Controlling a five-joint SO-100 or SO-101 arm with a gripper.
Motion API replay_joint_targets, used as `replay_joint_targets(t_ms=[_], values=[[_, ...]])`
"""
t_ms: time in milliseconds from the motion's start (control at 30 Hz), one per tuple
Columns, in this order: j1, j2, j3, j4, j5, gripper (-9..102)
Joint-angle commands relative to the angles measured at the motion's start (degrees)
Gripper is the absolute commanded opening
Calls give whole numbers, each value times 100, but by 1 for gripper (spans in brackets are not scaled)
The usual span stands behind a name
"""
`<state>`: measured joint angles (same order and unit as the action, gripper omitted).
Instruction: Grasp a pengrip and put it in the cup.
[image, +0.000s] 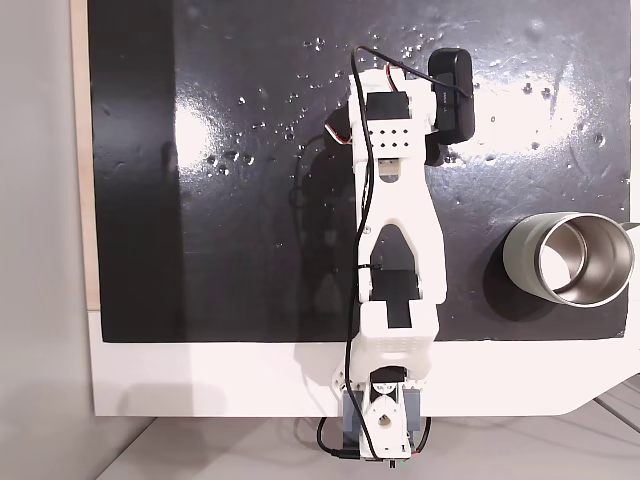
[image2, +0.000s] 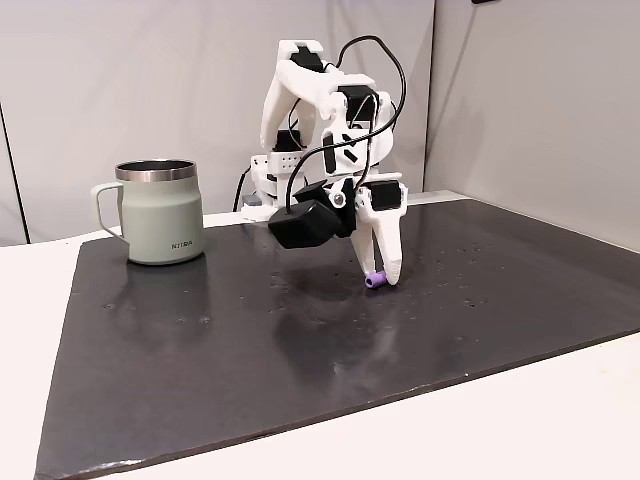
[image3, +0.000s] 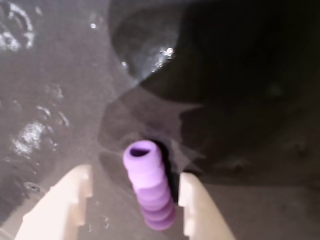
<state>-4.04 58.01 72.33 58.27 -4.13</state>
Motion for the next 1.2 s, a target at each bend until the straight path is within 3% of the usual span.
replay_joint_targets(t_ms=[0,467,733,867,1167], values=[[26,-35,-387,97,-35,22],[18,-132,-413,211,-44,0],[9,9,-308,272,-44,0],[0,580,-316,694,-26,0],[9,2364,-686,2496,-475,0]])
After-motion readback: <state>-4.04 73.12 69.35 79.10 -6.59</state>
